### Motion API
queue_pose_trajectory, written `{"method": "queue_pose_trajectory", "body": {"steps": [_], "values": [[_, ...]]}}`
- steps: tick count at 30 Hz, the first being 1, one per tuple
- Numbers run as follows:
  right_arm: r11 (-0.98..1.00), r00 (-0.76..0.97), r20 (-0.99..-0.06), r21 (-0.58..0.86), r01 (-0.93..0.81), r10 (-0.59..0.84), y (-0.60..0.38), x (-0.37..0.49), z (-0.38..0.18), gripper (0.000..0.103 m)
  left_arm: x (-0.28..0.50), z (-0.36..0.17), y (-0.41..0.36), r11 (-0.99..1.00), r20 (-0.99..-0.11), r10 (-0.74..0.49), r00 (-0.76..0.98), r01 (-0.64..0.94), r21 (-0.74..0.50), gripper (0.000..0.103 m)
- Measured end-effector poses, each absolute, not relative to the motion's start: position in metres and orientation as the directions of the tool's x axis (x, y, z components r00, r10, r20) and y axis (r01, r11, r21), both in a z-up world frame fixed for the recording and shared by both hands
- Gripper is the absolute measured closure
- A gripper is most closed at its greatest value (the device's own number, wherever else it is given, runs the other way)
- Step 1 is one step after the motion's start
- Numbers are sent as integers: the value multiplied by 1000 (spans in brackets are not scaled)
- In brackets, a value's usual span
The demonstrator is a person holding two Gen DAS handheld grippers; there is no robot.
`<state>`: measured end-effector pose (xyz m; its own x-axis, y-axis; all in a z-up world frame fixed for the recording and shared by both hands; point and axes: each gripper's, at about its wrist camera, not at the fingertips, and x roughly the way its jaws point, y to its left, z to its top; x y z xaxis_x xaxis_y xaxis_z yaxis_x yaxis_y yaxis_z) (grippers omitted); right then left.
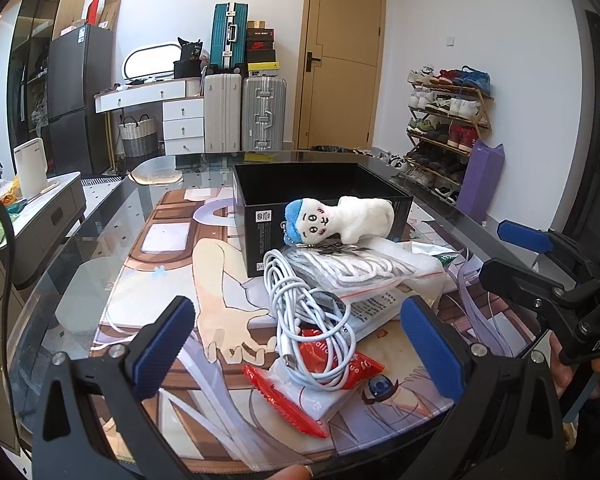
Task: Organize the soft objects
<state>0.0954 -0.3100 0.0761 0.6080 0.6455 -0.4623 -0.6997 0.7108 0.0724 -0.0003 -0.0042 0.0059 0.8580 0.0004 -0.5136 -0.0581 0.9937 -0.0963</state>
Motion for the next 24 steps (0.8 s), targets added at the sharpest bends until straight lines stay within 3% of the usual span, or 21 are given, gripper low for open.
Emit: {"method": "queue_pose_trajectory", "body": {"steps": [24], "values": [[712,613,-450,74,-699,649,-309,92,74,1,-1,9,-8,994,-509,1,861,-58,-97,0]]}}
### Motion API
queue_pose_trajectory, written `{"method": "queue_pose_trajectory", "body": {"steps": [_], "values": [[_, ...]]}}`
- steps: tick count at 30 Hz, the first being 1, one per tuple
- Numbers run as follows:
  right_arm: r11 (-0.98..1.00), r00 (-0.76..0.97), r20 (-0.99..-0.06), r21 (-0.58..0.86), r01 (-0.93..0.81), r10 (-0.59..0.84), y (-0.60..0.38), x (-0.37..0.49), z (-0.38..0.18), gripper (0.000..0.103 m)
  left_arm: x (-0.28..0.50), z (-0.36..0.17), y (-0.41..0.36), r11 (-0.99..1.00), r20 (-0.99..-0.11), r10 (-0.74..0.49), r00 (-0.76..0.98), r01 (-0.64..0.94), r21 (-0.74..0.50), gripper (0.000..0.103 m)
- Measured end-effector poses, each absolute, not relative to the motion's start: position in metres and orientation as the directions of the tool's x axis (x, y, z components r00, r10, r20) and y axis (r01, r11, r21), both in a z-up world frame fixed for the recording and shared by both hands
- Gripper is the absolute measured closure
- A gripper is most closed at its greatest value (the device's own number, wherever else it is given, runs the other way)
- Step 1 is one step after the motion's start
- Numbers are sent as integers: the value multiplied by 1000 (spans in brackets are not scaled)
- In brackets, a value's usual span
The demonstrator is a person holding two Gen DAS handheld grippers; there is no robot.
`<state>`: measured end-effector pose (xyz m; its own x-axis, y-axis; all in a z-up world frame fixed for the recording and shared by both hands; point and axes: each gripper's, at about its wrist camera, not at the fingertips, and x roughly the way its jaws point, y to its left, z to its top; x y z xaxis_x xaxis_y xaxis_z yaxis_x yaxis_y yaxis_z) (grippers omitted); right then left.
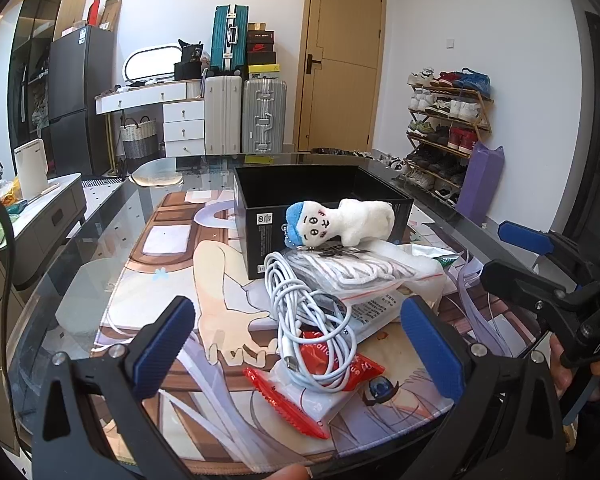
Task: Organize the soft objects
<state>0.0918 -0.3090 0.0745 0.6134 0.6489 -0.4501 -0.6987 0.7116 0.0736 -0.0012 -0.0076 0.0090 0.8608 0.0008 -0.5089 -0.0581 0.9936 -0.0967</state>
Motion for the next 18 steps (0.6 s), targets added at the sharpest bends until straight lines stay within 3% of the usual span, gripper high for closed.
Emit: {"method": "queue_pose_trajectory", "body": {"steps": [18], "values": [[715,610,-463,78,-695,643,-312,92,73,0,-1,9,-3,994,-511,-3,860,-54,-98,0]]}}
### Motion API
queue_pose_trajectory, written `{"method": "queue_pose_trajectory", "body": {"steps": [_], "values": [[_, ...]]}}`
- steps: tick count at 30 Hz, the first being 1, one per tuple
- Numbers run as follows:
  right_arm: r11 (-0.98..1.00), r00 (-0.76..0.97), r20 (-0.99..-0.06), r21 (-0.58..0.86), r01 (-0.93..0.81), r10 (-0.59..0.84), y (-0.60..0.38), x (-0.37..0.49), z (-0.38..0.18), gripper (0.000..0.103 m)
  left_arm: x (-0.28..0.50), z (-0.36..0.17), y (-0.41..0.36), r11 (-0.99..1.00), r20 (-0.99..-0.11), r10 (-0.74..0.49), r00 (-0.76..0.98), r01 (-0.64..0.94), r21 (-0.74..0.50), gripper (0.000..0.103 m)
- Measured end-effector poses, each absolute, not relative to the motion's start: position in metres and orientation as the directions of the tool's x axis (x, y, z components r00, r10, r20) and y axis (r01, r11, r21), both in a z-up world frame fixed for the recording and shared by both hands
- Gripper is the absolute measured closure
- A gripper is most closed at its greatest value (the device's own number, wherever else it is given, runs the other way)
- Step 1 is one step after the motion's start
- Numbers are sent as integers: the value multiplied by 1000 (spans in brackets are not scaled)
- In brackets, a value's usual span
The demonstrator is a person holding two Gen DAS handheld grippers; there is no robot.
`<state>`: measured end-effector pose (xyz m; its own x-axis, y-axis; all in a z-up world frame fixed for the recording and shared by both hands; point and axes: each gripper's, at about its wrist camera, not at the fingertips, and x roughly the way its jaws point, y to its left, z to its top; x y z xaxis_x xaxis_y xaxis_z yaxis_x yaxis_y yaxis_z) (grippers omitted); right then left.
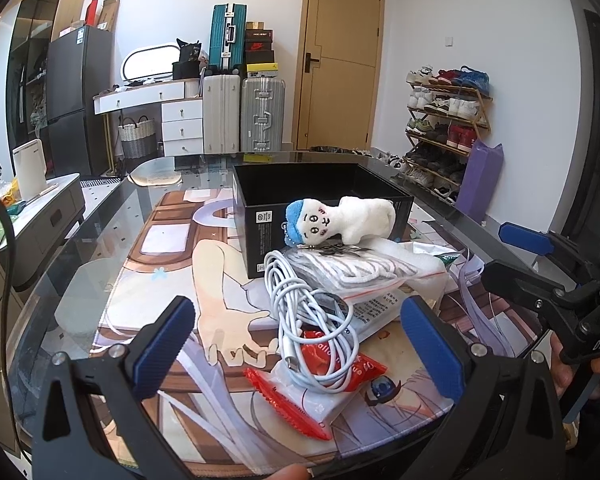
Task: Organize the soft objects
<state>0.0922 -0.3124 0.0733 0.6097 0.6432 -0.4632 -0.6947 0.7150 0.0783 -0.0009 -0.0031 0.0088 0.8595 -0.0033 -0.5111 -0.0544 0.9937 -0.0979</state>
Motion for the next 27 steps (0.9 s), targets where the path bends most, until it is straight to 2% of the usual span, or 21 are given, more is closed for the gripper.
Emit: {"method": "queue_pose_trajectory", "body": {"steps": [27], "values": [[730,611,-492,73,-680,619,-317,99,73,0,7,1,5,993,-514,-3,858,-56,-100,0]]}}
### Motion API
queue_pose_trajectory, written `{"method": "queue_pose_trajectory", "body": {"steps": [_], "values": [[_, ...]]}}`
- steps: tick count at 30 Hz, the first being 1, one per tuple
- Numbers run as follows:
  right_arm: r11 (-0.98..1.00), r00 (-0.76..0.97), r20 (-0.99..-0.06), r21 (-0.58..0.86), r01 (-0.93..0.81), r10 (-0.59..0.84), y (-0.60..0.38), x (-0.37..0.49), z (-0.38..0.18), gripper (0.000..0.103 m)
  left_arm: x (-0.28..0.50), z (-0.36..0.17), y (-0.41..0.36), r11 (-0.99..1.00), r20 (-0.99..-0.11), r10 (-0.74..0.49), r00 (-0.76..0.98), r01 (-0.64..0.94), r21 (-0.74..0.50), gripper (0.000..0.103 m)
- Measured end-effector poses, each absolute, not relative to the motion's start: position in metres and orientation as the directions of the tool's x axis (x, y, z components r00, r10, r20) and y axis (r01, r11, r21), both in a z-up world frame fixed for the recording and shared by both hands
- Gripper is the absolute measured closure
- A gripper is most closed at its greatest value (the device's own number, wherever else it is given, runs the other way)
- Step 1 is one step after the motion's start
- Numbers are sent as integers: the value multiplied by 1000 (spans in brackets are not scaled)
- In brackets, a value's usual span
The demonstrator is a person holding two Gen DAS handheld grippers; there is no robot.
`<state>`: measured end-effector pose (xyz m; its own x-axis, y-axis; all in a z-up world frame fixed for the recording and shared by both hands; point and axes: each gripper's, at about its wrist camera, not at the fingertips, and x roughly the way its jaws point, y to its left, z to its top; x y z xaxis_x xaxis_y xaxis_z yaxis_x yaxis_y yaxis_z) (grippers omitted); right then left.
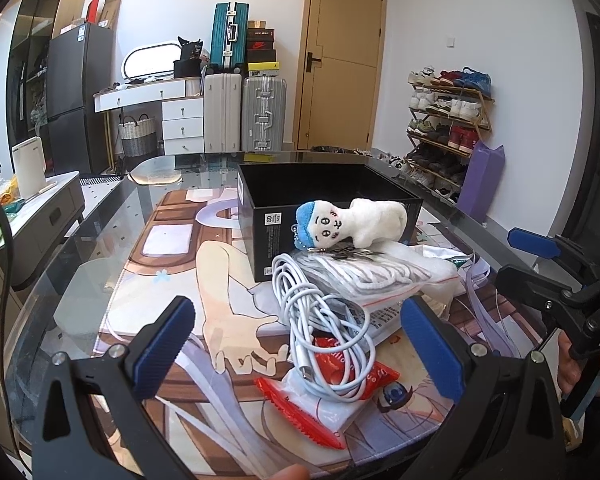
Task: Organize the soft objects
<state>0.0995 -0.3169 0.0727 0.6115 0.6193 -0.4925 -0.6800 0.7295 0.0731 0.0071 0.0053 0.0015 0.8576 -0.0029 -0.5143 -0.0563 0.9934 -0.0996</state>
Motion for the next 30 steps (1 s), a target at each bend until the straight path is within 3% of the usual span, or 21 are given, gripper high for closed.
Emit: {"method": "queue_pose_trajectory", "body": {"steps": [7,27,30], "values": [[761,628,-537,39,-648,563,-315,113,70,0,8,2,14,992,-510,4,860,-68,-108,0],[795,536,-675,127,-593,507,-307,176,42,1,8,7,41,982,-487,49,872,-131,-136,0],[793,512,-692,144,-592,508,-303,183,38,8,8,6,41,982,-489,60,870,-141,-130,0]]}}
